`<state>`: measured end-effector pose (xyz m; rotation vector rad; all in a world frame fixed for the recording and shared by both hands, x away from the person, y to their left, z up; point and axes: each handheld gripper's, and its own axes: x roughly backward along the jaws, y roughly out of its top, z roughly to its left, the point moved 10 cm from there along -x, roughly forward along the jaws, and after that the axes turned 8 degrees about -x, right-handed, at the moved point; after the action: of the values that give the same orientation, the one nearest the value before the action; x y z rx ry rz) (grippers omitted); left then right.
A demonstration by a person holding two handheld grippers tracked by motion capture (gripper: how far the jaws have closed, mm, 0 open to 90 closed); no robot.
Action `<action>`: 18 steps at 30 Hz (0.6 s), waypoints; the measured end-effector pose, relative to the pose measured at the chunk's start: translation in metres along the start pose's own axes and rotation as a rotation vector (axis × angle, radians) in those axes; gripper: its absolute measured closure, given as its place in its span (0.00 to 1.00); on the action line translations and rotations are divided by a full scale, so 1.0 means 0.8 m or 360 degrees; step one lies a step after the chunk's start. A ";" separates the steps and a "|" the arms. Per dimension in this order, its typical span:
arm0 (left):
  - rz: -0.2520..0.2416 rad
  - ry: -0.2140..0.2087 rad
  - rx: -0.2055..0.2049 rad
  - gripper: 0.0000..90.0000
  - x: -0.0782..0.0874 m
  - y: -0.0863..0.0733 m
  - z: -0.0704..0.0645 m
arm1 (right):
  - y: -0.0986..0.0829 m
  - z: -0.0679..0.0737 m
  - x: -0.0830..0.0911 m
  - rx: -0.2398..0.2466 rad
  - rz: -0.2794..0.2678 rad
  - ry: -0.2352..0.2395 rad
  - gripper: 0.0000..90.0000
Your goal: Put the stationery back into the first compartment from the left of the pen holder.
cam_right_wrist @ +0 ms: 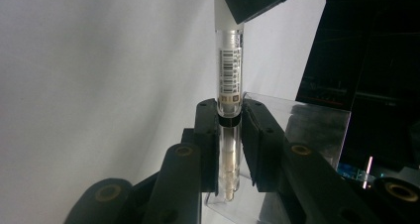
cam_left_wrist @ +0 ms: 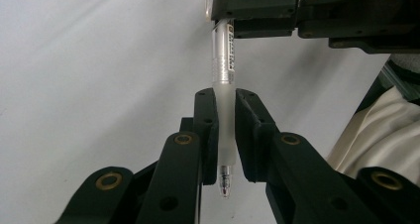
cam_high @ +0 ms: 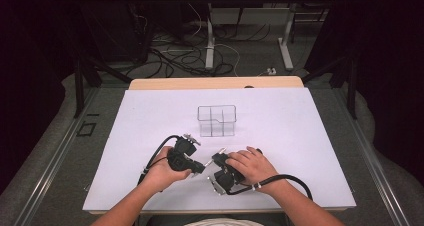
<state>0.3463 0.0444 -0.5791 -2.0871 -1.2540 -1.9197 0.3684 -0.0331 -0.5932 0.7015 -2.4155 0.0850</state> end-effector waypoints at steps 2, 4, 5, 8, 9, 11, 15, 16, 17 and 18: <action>-0.0001 -0.0006 -0.0010 0.89 0.000 0.000 -0.001 | -0.001 0.000 -0.001 0.0022 0.0015 0.0001 0.86; 0.0000 -0.0001 -0.0007 0.89 -0.001 0.001 -0.002 | 0.000 0.001 -0.002 0.0035 0.0011 0.0004 0.87; 0.0005 -0.0001 -0.0003 0.89 -0.001 0.000 -0.002 | 0.000 0.002 -0.002 0.0033 0.0016 0.0007 0.88; 0.0012 -0.0003 -0.0028 0.89 -0.001 0.000 0.000 | 0.001 0.003 -0.003 0.0038 0.0015 0.0003 0.88; 0.0005 -0.0004 -0.0010 0.89 -0.001 0.000 -0.001 | 0.001 0.003 -0.002 0.0041 0.0021 0.0009 0.88; -0.0010 -0.0002 -0.0015 0.89 -0.001 0.001 0.000 | 0.000 0.001 -0.003 0.0059 0.0026 -0.0003 0.88; -0.0026 -0.0014 -0.0002 0.89 -0.001 0.002 0.000 | -0.001 -0.001 -0.002 0.0065 0.0039 -0.0021 0.88; -0.0040 -0.0019 0.0006 0.89 -0.001 0.003 0.001 | -0.001 -0.001 -0.003 0.0064 0.0040 -0.0023 0.88; -0.0039 -0.0023 0.0023 0.88 -0.001 0.002 0.001 | -0.001 -0.001 -0.002 0.0065 0.0045 -0.0020 0.88; -0.0036 -0.0023 0.0022 0.88 -0.001 0.002 0.002 | -0.002 -0.001 -0.003 0.0063 0.0048 -0.0020 0.88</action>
<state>0.3485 0.0437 -0.5792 -2.0928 -1.2959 -1.9028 0.3708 -0.0330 -0.5940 0.6854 -2.4425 0.1418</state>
